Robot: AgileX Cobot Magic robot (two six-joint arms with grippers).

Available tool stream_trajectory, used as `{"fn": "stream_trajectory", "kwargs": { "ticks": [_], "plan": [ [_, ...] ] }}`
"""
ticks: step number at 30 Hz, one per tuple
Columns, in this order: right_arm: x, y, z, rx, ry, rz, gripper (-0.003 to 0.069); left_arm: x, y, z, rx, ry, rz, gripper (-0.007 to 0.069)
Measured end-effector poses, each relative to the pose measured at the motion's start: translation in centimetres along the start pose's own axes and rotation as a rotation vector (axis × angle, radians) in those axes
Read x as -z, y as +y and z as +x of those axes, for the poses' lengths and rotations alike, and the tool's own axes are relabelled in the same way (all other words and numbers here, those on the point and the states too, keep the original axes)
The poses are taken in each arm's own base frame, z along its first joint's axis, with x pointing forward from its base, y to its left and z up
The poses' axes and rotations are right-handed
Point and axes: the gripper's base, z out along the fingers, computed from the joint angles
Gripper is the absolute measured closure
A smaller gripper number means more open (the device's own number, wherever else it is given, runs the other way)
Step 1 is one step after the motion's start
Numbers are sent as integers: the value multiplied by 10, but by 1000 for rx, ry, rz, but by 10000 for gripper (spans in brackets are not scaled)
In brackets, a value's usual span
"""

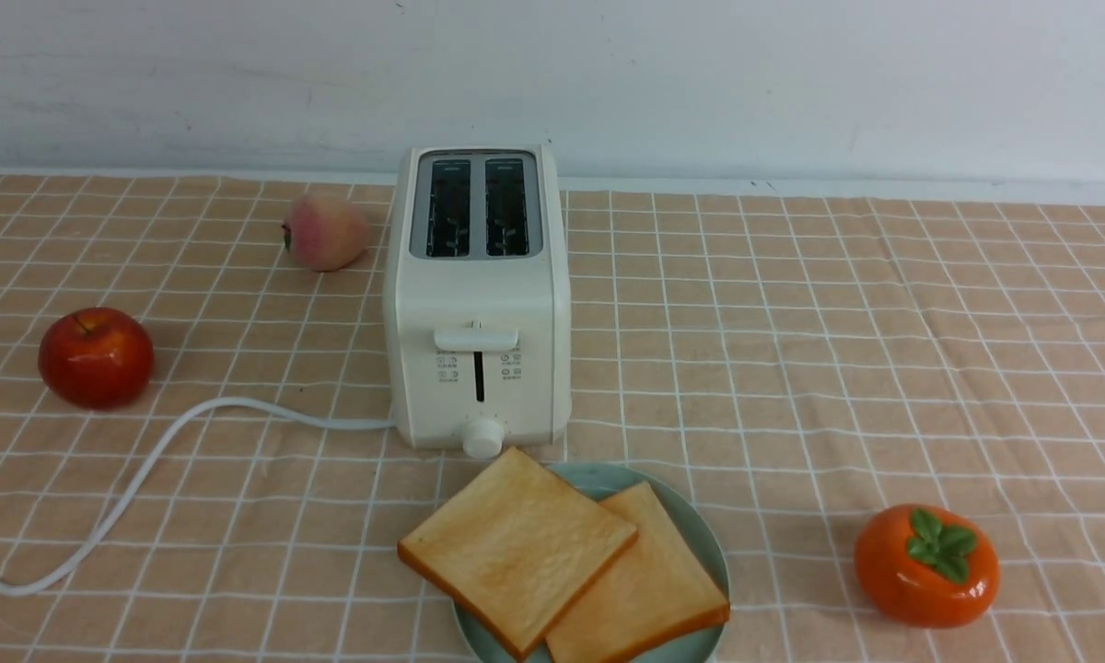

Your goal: Take toasted bread from bread machine on light coffee tablecloth place on plate.

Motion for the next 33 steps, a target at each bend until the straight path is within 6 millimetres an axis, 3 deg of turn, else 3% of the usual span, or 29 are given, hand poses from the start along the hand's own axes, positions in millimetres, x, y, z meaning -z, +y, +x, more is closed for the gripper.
{"fn": "stream_trajectory", "kwargs": {
  "ticks": [14, 20, 25, 29, 31, 33],
  "plan": [
    [10, 0, -1, 0, -54, -8, 603, 0, 0, 0, 0, -1, 0, 617],
    [22, -10, 0, 220, -52, 124, 600, 0, 0, 0, 0, -1, 0, 608],
    [33, -24, 30, 296, 149, 259, 590, 0, 0, 0, 0, -1, 0, 605],
    [35, -31, 59, 299, 188, 276, 585, 0, 0, 0, -1, -1, 0, 605],
    [32, -37, 85, 253, 208, 280, 581, 0, 0, 0, -2, -2, 0, 604],
    [32, -37, 87, 230, 194, 280, 579, 0, 0, 0, -2, -3, 0, 603]
  ]
}}
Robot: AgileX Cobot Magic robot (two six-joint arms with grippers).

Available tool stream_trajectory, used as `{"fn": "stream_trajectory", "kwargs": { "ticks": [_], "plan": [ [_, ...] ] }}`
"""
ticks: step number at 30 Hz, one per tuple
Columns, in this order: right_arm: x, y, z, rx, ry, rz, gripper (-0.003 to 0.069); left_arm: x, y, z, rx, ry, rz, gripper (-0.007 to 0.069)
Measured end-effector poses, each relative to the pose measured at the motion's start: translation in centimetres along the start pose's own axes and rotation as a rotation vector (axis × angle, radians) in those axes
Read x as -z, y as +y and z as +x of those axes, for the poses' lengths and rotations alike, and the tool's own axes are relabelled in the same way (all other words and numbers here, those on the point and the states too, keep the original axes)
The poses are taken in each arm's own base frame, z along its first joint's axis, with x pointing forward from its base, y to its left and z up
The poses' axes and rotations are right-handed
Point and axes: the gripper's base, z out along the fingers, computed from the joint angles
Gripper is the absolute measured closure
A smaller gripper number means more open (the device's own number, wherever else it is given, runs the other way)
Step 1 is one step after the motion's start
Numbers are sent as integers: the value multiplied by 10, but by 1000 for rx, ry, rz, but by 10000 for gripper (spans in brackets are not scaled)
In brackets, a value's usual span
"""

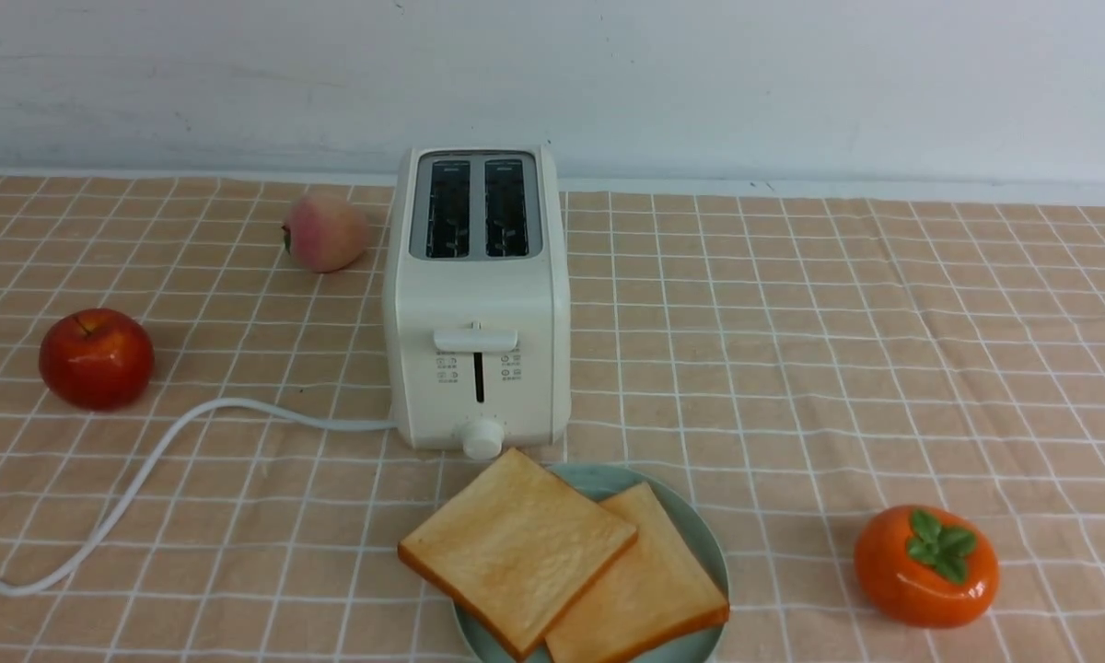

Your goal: Take toasted bread from bread machine on light coffee tablecloth place on plate.

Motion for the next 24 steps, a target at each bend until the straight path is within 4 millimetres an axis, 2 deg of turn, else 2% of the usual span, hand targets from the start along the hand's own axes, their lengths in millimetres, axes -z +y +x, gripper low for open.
{"fn": "stream_trajectory", "kwargs": {
  "ticks": [24],
  "plan": [
    [-1, 1, 0, -30, -17, -6, 552, 0, 0, 0, 0, -1, 0, 573]
  ]
}}
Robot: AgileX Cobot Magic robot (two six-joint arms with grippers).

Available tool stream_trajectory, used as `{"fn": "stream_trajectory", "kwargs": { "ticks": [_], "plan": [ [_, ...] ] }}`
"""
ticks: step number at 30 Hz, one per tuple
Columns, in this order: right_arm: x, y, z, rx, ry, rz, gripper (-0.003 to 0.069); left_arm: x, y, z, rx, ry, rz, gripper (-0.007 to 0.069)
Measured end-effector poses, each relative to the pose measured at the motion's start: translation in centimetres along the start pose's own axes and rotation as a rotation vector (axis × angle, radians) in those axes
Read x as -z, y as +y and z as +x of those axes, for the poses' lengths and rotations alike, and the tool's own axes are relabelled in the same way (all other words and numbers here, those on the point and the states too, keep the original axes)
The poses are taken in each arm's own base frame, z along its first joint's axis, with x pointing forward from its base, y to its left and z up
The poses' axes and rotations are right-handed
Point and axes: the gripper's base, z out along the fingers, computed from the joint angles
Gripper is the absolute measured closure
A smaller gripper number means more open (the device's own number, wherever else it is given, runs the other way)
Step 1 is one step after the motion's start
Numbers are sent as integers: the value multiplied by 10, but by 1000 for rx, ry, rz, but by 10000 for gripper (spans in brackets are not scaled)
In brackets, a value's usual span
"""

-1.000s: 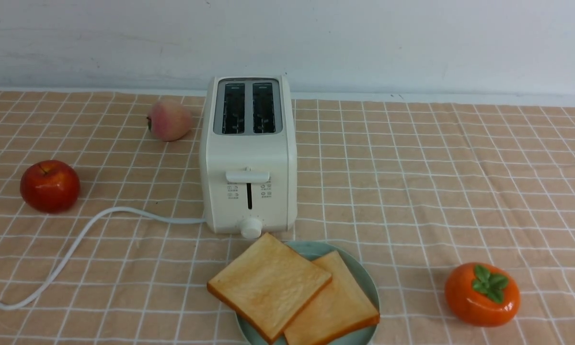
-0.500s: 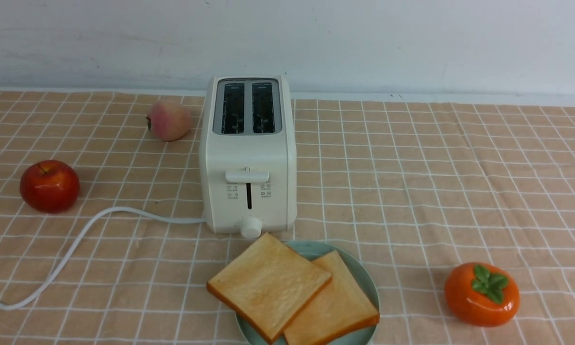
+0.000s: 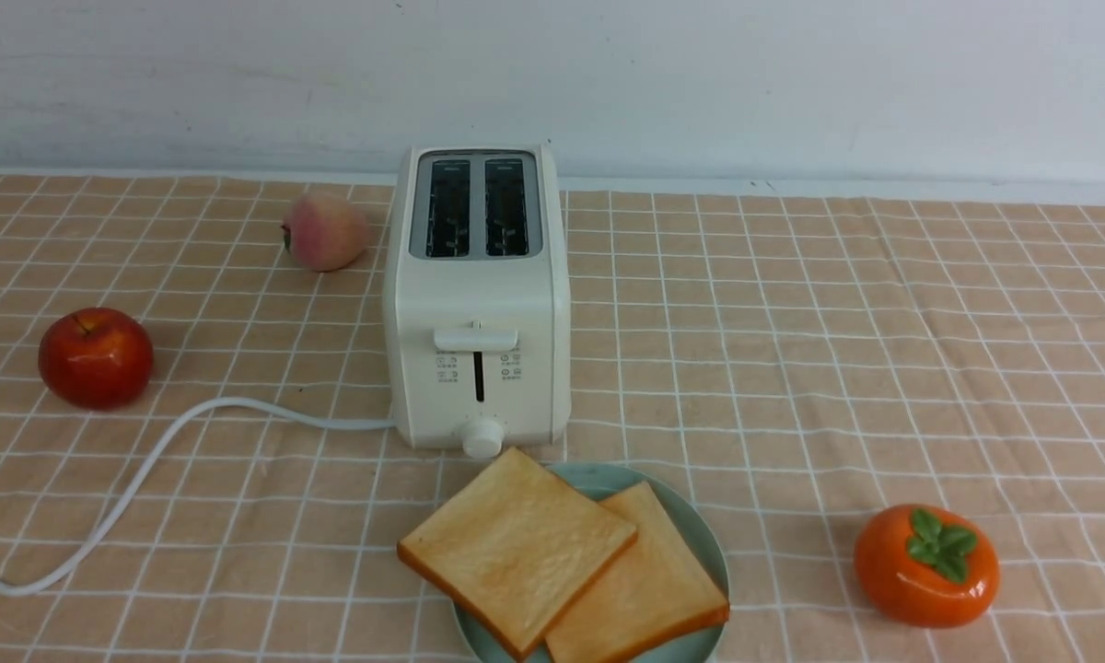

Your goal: Take toasted bread from bread machine on light coffee tablecloth place on plate.

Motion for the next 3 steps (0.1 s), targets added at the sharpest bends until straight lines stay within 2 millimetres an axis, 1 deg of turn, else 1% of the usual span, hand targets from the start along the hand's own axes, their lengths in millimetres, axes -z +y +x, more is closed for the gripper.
{"fn": "stream_trajectory", "kwargs": {
  "ticks": [3],
  "plan": [
    [0, 0, 0, -1, -1, 0, 550, 0, 0, 0, 0, 0, 0, 570]
  ]
}}
